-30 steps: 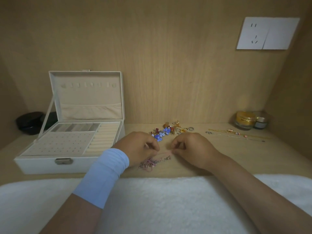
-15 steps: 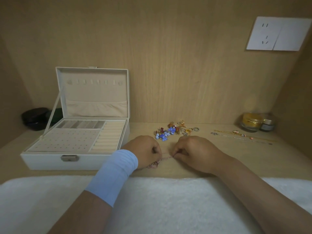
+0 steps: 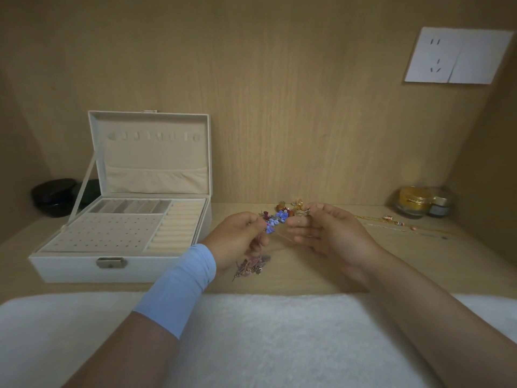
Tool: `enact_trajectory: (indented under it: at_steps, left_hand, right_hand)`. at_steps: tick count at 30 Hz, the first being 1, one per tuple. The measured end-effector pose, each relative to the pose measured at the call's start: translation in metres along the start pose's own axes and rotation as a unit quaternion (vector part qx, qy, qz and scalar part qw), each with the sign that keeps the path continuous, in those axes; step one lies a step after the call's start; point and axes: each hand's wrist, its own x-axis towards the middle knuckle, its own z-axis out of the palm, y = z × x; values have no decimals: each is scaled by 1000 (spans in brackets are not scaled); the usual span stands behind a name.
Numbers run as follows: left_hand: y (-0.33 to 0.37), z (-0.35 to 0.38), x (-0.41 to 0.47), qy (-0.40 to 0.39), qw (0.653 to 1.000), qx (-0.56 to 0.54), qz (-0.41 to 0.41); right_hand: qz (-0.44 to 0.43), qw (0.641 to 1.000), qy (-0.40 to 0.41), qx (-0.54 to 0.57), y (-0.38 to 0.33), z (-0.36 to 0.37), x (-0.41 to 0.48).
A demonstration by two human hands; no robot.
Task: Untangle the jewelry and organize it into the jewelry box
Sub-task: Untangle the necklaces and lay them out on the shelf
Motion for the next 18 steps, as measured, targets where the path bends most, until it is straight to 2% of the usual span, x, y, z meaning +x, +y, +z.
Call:
enact_trajectory:
  at_steps: [7, 13, 18]
  left_hand:
    - [-7, 4, 5, 43, 998, 41, -5]
    - [-15, 2, 7, 90, 977, 193, 31]
    - [-14, 1, 2, 75, 940, 331, 42]
  right_hand:
    - [21, 995, 18, 99, -9, -4, 1]
    - [-4, 995, 29, 98, -17, -10, 3]
    - [-28, 996, 33, 80, -22, -12, 2]
